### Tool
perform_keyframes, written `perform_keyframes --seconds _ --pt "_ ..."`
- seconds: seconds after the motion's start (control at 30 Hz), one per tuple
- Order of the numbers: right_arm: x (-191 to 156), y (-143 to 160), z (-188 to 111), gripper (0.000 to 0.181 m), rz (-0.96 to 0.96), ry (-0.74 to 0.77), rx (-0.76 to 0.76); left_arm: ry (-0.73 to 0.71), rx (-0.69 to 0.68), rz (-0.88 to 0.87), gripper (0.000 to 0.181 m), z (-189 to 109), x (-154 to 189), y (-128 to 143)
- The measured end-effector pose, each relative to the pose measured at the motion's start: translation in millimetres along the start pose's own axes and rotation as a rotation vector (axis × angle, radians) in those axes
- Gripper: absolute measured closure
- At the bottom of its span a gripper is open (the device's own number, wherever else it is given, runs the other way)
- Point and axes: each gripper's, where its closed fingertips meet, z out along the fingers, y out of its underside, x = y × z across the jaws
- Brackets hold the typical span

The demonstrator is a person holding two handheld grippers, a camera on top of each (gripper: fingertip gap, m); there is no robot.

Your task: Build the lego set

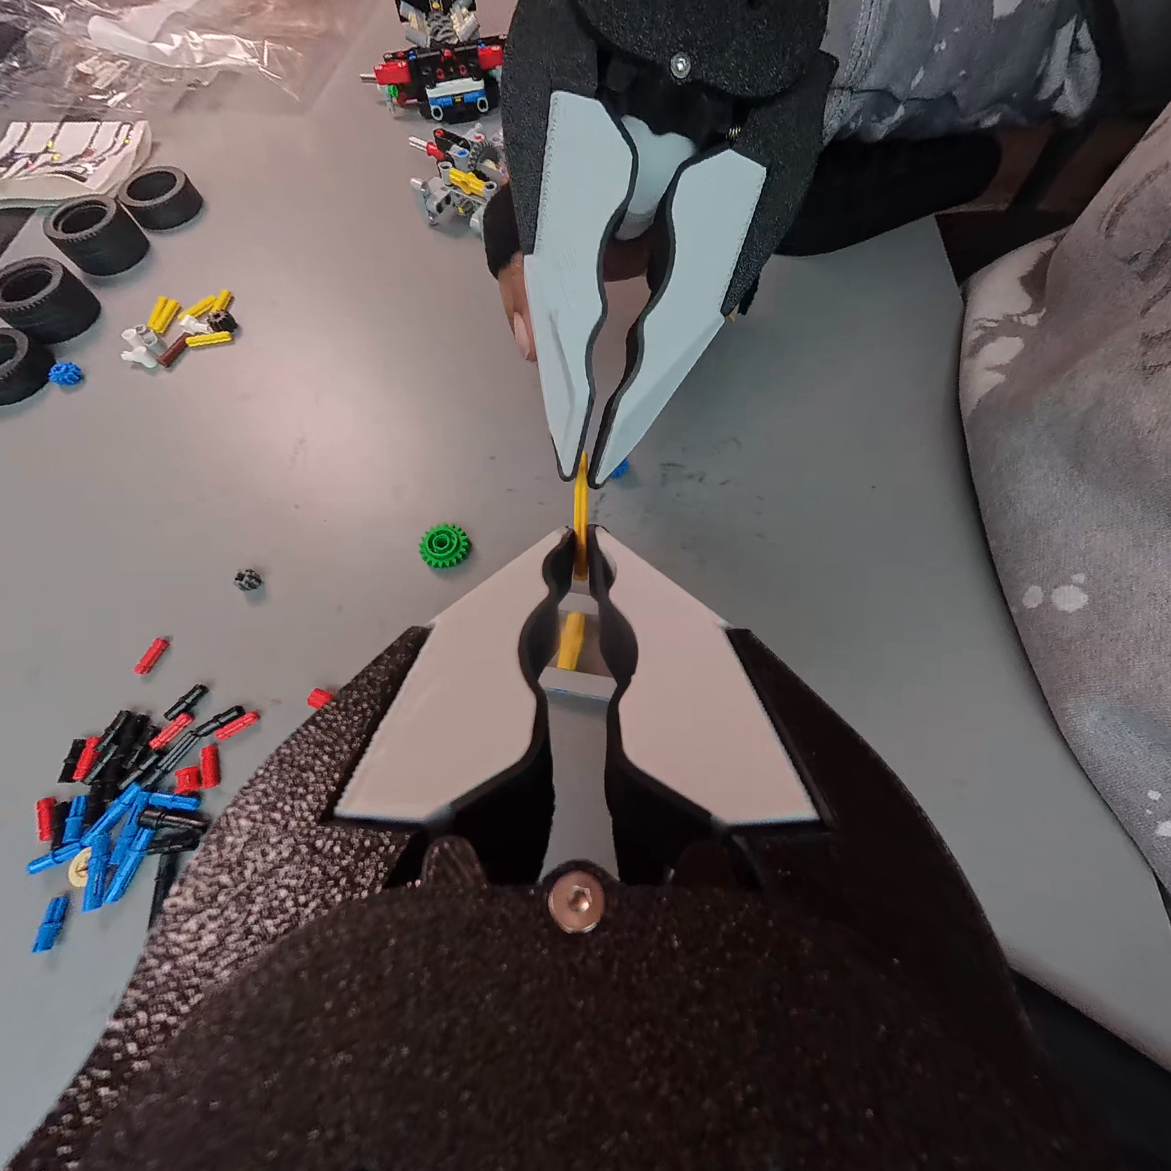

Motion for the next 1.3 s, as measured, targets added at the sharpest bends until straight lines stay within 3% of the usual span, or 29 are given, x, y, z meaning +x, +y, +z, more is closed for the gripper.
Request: perform_keyframes --seconds 0.03,0.07,0.1,0.17,0.3,0.4,0.47,0.53,0.63,0.73,0.83,0.93,1.0,1.07,1.13,1.27,1.3 --pt "5 -6 -2 0.178 0.028 0.015 0.039 -0.024 -0.003 0.003 0.178 -6 -3 -2" --pt "14 -9 -6 0.174 0.054 0.049 0.064 -0.086 -0.033 0.020 0.178 -16 -13 0" --pt "23 -8 -10 0.157 0.078 0.069 0.072 -0.180 -0.070 0.034 0.178 -33 -28 3" --pt "38 4 -18 0.149 0.153 0.081 0.039 -0.472 -0.114 0.005 0.177 -94 -71 8" --pt "54 46 -17 0.154 0.227 0.109 -0.096 -1.044 -0.423 -0.255 0.177 -247 -125 88" --pt "49 60 0 0.152 0.245 0.075 -0.169 -1.145 -0.657 -0.499 0.177 -298 -117 160" --pt "47 63 11 0.151 0.251 0.061 -0.204 -1.174 -0.681 -0.562 0.176 -307 -115 180" --pt "50 62 20 0.149 0.239 0.065 -0.227 -1.200 -0.638 -0.561 0.154 -305 -119 178" --pt "50 59 32 0.147 0.234 0.029 -0.270 -1.154 -0.448 -0.437 0.145 -272 -133 132" --pt "45 56 38 0.158 0.227 -0.021 -0.309 -0.818 -0.167 -0.333 0.144 -184 -122 64" --pt "45 53 40 0.162 0.184 -0.023 -0.292 -0.341 0.072 -0.342 0.145 -93 -75 7" --pt "41 20 35 0.162 0.020 0.035 -0.087 -0.035 0.135 -0.497 0.144 -40 -45 -6" --pt "37 -8 25 0.162 -0.090 0.090 0.034 0.070 0.158 -0.618 0.145 -23 -38 -7" --pt "37 -24 15 0.162 -0.163 0.136 0.085 0.182 0.231 -0.718 0.157 -20 -33 -19" --pt "37 -36 6 0.162 -0.227 0.182 0.134 0.198 0.249 -0.713 0.174 -21 -34 -23" --pt "39 -53 -7 0.162 -0.231 0.211 0.218 0.179 0.298 -0.623 0.178 -34 -31 -39" --pt "42 -54 -9 0.173 -0.232 0.228 0.223 0.114 0.269 -0.577 0.179 -37 -35 -37"
